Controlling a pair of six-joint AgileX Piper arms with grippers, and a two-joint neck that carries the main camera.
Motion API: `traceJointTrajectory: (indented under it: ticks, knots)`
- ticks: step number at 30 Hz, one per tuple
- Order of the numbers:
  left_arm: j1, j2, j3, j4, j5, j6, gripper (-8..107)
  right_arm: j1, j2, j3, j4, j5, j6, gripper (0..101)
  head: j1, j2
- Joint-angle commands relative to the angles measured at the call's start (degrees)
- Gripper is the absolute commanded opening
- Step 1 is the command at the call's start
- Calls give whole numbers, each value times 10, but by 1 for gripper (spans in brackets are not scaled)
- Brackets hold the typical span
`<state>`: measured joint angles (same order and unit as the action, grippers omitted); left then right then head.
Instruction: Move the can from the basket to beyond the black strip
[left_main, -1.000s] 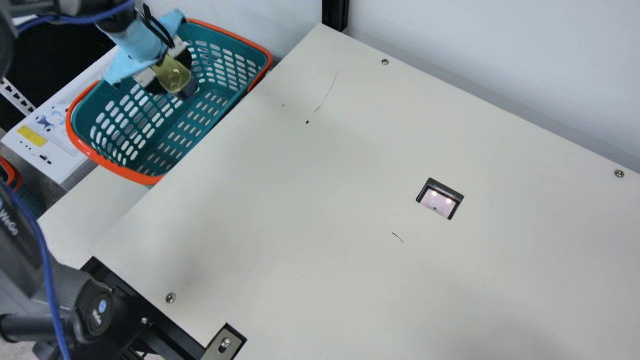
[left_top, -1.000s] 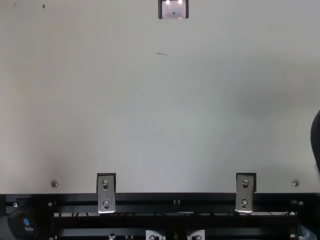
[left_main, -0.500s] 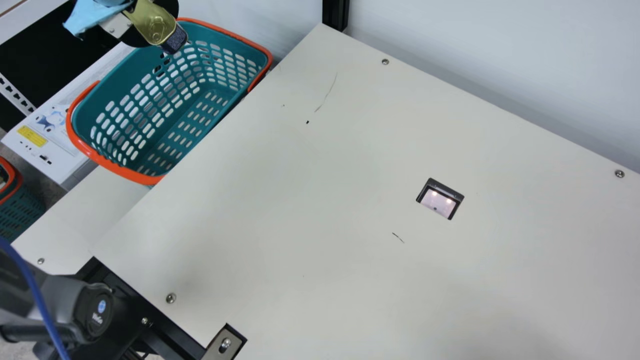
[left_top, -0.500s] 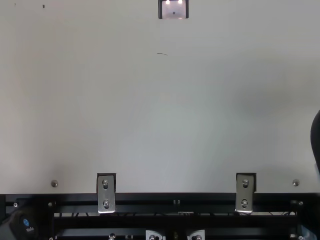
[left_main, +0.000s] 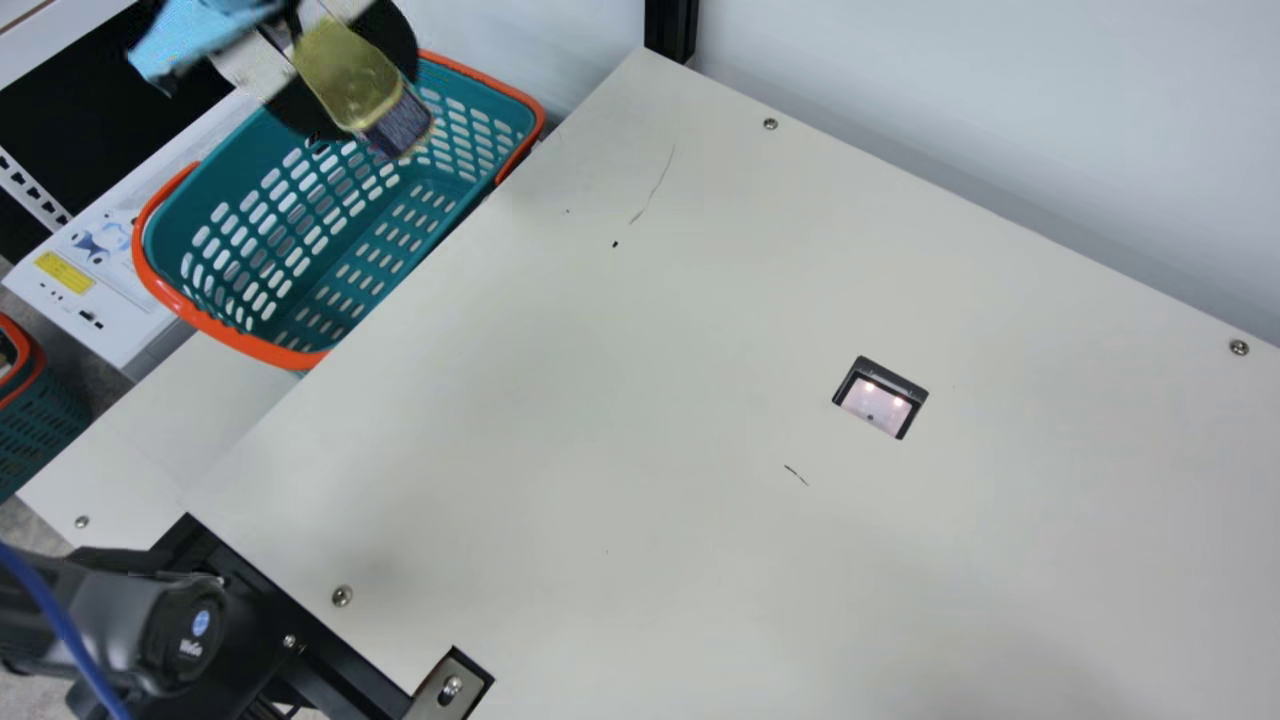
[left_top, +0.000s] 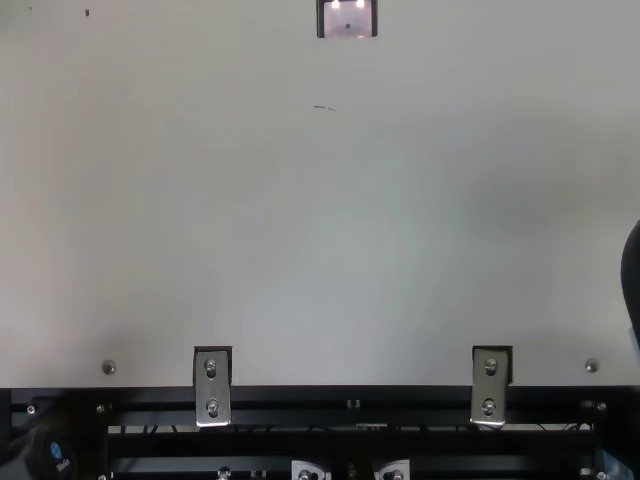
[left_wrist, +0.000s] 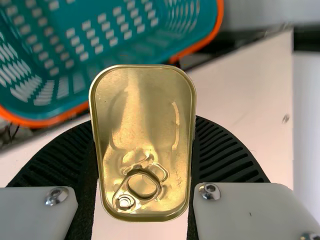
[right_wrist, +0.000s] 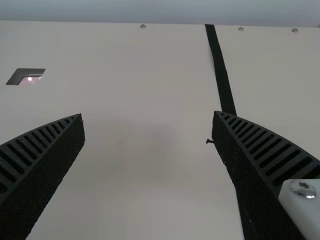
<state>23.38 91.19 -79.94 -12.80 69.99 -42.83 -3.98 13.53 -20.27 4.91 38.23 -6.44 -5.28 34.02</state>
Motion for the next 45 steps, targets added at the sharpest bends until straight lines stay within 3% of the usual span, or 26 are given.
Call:
traceJointTrajectory:
  ticks: [1, 14, 24, 36, 37, 41, 45]
  knots:
    - [0, 0, 0, 0, 0, 0, 10, 0, 0, 0, 0, 0, 0, 101, -17, 7]
    - [-5, -5, 43, -21, -1, 16, 10, 0, 0, 0, 0, 0, 0, 101, -17, 7]
    - [10, 22, 127, -129, -1, 139, 10, 0, 0, 0, 0, 0, 0, 101, -17, 7]
    - [2, 64, 266, -336, -1, 321, 10, 0, 0, 0, 0, 0, 0, 101, -17, 7]
    - [2, 62, 243, -283, -2, 289, 10, 0, 0, 0, 0, 0, 0, 101, -17, 7]
    - [1, 64, 266, -331, -3, 321, 10, 0, 0, 0, 0, 0, 0, 101, -17, 7]
    - [1, 64, 266, -335, -4, 321, 10, 0, 0, 0, 0, 0, 0, 101, -17, 7]
